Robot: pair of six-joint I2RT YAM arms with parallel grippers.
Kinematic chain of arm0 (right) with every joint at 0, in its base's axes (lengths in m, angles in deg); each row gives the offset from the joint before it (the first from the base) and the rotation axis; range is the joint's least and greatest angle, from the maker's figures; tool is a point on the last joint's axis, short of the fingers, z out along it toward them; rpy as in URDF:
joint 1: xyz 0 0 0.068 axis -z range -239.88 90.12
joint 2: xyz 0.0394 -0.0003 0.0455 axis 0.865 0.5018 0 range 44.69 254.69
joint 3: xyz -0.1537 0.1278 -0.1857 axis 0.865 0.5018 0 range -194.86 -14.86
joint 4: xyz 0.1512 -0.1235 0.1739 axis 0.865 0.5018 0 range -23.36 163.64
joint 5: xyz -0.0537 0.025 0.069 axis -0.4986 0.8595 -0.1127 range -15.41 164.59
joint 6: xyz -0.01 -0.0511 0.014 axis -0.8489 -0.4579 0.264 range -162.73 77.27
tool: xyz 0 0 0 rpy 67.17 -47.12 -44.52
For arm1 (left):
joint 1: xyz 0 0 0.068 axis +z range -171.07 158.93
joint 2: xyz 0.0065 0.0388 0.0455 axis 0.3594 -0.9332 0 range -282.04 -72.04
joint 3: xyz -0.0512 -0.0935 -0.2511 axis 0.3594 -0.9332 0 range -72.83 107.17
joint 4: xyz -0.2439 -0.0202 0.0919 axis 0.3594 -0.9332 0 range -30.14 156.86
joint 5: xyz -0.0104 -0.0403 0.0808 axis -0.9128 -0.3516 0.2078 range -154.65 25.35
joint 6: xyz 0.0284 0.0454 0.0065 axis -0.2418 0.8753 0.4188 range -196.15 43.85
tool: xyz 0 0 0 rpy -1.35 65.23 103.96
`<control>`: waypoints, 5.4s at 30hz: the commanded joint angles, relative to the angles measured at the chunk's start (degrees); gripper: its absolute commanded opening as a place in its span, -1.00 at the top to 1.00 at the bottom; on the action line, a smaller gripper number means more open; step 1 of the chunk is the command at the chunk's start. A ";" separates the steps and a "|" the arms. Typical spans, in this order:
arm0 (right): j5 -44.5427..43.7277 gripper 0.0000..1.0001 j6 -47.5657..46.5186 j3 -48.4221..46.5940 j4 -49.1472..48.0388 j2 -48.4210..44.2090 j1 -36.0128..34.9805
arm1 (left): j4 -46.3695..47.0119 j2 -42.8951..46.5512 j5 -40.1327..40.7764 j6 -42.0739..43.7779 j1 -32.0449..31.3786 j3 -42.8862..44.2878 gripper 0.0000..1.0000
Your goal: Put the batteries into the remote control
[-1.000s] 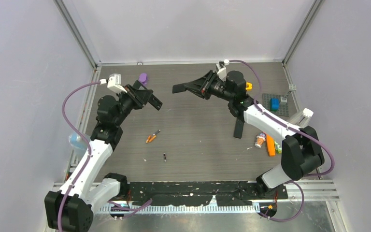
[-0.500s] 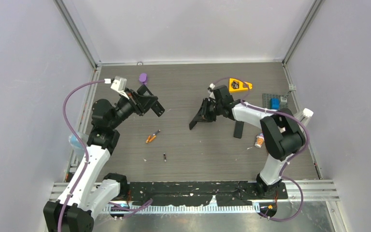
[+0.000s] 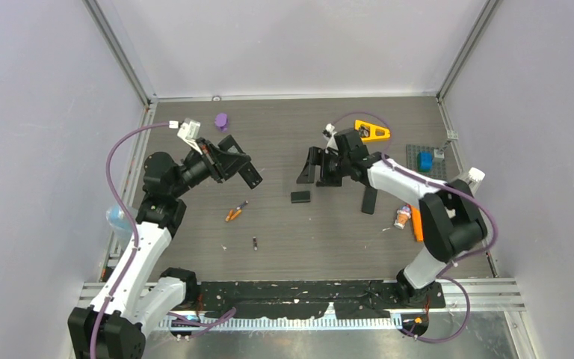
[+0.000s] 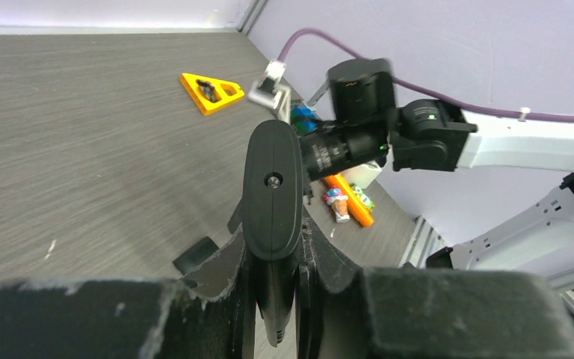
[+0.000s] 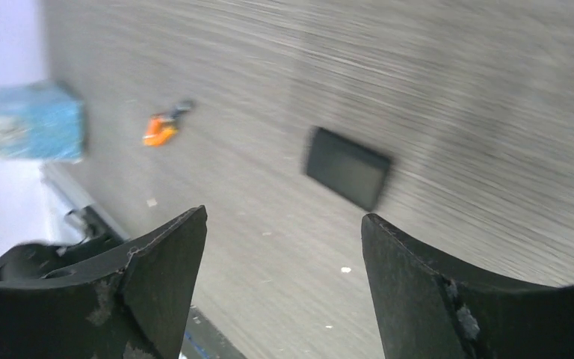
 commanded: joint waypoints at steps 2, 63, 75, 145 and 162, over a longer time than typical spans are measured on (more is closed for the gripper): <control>15.65 -0.63 -4.40 0.58 -13.86 -12.92 -3.71 | 2.12 -0.86 -4.46 -5.99 0.50 2.25 1.00; 25.58 -0.10 17.42 -5.09 -37.77 -13.79 -16.05 | 25.59 -0.03 -7.98 -33.16 4.96 -0.87 1.00; -0.67 -0.51 0.68 -7.96 -10.72 -11.82 -18.53 | -34.81 7.46 18.67 11.83 6.66 14.55 1.00; -35.31 0.89 -11.59 4.75 -9.43 -25.75 -44.39 | -33.06 18.85 8.81 3.44 5.86 2.01 1.00; -41.37 0.90 -31.47 -3.26 -3.90 -36.43 -45.38 | 15.45 4.07 -10.19 -34.13 5.51 -3.80 1.00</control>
